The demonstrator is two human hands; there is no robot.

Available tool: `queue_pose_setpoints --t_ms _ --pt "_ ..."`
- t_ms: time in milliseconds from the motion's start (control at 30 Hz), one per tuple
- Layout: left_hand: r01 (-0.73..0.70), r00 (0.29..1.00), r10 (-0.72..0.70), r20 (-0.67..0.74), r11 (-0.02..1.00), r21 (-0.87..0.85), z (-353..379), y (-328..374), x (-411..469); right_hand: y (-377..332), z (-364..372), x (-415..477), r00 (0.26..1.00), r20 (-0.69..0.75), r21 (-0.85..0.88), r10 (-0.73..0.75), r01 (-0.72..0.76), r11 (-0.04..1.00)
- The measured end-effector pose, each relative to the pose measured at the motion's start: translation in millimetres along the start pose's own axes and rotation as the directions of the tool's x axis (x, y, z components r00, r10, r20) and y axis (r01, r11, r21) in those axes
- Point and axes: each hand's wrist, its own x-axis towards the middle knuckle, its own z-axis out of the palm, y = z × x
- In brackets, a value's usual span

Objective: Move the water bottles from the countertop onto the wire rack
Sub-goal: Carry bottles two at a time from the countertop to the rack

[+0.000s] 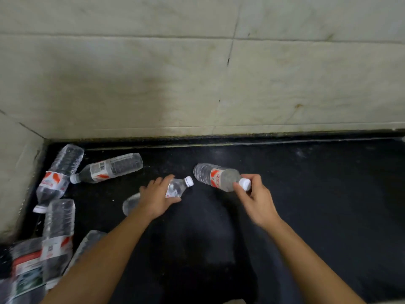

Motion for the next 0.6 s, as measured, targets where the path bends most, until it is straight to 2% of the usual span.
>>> queue_pose_setpoints --t_ms 33,67,100,133,200,267,433,600 --pt "0.014 1.0 -0.018 -0.019 0.978 -0.208 -4 9 -10 -5 -9 -1 0.999 -0.046 0.046 -0.003 0.005 0.999" --pt "0.02 0.999 -0.035 -0.025 0.894 -0.447 -9 19 -20 -9 -17 -2 0.996 -0.085 0.036 -0.035 0.038 0.999" --pt "0.027 0.998 -0.056 -0.023 0.758 -0.652 -14 33 -29 -11 -24 -4 0.991 -0.107 -0.02 -0.082 0.081 0.997" --pt "0.05 0.997 -0.078 0.003 0.615 -0.787 -19 50 -39 -12 -31 -8 0.985 -0.114 -0.093 -0.126 0.116 0.989" --pt "0.094 0.995 -0.077 0.068 0.409 -0.908 -30 84 -54 -8 -47 -19 0.971 -0.155 -0.234 -0.182 0.143 0.962" --pt "0.112 0.994 -0.018 0.112 0.307 -0.945 -39 117 -61 -1 -73 -36 0.951 -0.255 -0.263 -0.178 0.109 0.959" --pt "0.075 0.97 0.2 0.138 0.292 -0.953 -61 203 -71 24 -145 -88 0.874 -0.483 -0.035 -0.06 0.049 0.998" --pt "-0.056 0.907 0.415 0.077 0.3 -0.952 -62 295 -111 51 -215 -139 0.79 -0.613 0.144 -0.023 0.139 0.98"
